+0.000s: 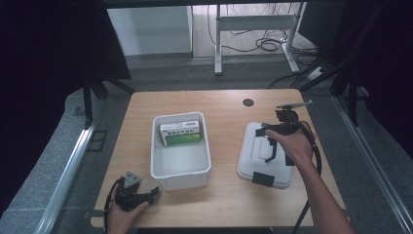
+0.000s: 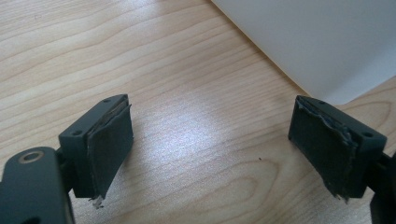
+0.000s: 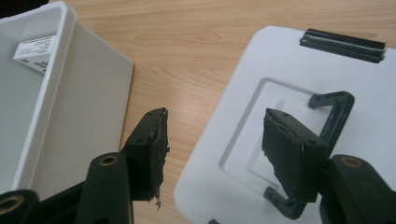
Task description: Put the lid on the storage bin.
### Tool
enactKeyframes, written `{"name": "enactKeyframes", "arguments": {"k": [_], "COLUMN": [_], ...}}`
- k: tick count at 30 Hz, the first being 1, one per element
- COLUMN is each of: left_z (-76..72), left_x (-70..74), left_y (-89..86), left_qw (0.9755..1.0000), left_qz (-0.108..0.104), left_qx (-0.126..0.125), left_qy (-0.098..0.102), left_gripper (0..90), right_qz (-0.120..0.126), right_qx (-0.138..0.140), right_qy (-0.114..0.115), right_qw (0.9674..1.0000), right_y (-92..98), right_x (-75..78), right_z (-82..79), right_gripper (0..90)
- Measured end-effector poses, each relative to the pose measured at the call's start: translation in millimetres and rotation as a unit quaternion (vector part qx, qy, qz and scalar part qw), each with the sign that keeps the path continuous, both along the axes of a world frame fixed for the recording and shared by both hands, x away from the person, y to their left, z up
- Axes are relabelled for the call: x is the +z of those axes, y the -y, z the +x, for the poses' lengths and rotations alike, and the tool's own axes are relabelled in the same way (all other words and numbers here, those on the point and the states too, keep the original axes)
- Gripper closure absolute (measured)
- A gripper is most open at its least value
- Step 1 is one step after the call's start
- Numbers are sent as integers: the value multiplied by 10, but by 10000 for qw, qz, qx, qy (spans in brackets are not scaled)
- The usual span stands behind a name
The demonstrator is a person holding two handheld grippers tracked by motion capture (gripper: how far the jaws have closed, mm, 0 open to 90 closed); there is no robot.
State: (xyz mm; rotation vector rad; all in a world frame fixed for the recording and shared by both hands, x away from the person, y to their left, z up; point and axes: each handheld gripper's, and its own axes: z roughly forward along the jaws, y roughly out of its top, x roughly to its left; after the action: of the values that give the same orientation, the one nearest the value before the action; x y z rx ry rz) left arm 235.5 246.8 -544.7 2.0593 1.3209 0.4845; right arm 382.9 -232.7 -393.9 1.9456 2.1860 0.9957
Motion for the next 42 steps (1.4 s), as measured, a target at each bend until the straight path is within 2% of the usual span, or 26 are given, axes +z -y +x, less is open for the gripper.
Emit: {"name": "enactKeyframes", "arguments": {"k": [6, 18, 28, 30, 42], "left_z": [-1, -1, -2, -2, -3], "left_x": [0, 0, 0, 0, 0], "left_y": [0, 1, 1, 1, 2], "left_qw": [10000, 10000, 10000, 10000, 10000], "left_qz": [0, 1, 0, -1, -1], "left_qx": [-1, 1, 5, 4, 7], "left_qy": [0, 1, 2, 0, 1], "left_gripper": [137, 138, 138, 138, 138], "right_qz": [-65, -419, -388, -512, -453], "right_qx": [-82, -247, -483, -483, -617], "right_qy": [-71, -310, -501, -606, -806], "right_qw": [9999, 9983, 9968, 9957, 9938], "right_y": [43, 152, 300, 312, 365], "right_x": [-25, -138, -287, -317, -471], "right_z": [51, 119, 138, 149, 178], "right_gripper": [411, 432, 450, 452, 491]}}
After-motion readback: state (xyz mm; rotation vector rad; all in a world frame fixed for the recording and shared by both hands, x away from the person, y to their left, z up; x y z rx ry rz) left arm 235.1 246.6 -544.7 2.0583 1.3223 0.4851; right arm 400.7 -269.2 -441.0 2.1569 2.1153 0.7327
